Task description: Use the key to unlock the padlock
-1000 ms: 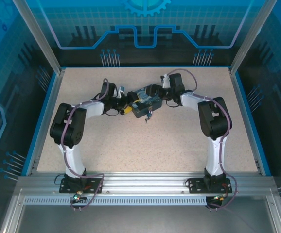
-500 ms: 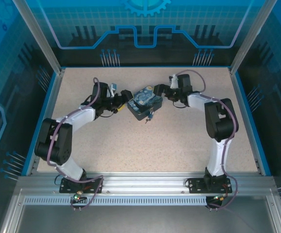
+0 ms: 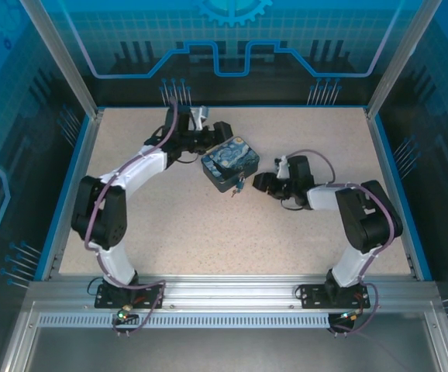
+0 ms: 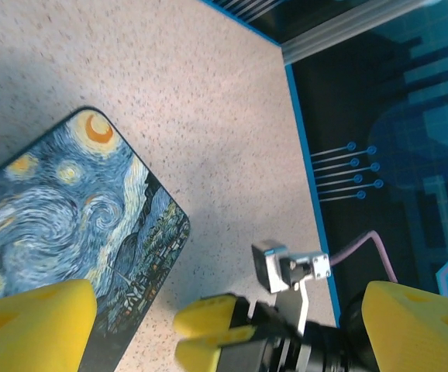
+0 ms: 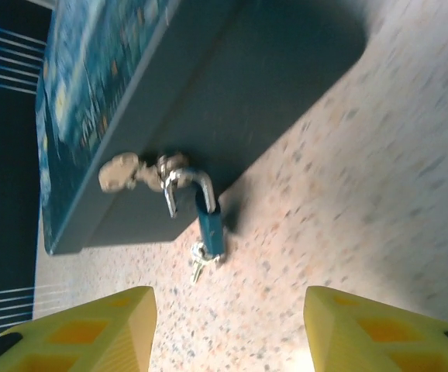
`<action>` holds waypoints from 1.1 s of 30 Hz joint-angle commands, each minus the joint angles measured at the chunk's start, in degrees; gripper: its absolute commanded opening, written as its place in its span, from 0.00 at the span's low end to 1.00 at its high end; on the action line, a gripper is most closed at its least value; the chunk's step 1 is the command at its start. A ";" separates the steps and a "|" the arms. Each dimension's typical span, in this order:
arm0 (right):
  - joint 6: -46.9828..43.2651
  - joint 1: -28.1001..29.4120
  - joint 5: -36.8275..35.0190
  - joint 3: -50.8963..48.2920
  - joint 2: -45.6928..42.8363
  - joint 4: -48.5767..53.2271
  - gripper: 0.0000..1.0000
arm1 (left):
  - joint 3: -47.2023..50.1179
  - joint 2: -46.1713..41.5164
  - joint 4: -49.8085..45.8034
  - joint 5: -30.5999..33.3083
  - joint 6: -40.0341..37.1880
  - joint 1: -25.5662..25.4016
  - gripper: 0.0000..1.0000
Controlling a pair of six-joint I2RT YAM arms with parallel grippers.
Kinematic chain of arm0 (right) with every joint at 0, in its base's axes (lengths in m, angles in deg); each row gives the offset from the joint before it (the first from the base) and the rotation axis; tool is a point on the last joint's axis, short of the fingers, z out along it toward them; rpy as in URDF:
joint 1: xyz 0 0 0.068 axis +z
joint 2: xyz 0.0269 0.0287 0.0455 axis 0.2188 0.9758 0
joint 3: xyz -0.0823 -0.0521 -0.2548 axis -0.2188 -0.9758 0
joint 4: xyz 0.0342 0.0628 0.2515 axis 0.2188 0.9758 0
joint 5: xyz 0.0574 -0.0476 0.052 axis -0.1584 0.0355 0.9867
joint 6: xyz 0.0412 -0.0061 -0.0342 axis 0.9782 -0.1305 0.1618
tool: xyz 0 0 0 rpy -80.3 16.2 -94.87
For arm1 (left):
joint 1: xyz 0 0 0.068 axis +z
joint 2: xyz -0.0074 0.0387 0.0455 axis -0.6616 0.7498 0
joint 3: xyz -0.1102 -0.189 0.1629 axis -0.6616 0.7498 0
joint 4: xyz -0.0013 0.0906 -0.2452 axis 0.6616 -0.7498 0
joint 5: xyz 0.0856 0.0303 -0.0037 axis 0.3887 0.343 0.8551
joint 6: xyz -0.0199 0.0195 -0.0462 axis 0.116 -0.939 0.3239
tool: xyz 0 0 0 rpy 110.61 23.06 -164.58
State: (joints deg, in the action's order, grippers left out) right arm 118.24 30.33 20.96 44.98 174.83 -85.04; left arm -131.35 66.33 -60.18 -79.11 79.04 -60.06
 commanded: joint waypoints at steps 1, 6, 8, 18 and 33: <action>5.56 1.83 -1.98 -0.96 1.83 -9.15 0.51 | -3.18 4.14 -0.80 -1.75 0.03 -0.78 0.90; 8.41 3.98 -3.11 -0.78 6.73 -13.75 0.46 | -4.88 7.89 0.80 -2.42 1.58 -1.32 0.90; 9.83 4.61 -2.92 -0.69 9.09 -16.58 0.43 | -5.38 8.72 0.89 -2.82 1.77 -1.41 0.90; 10.98 6.07 -1.95 1.35 15.00 -20.24 0.33 | -5.18 11.31 -0.24 -2.17 1.51 -1.41 0.90; 12.45 6.92 -4.25 1.85 17.98 -21.92 0.18 | -5.13 11.65 -0.56 -1.67 1.76 -1.41 0.90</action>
State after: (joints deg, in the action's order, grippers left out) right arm 129.91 35.20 18.54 46.73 189.51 -108.62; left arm -135.35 77.20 -60.22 -80.31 80.60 -61.11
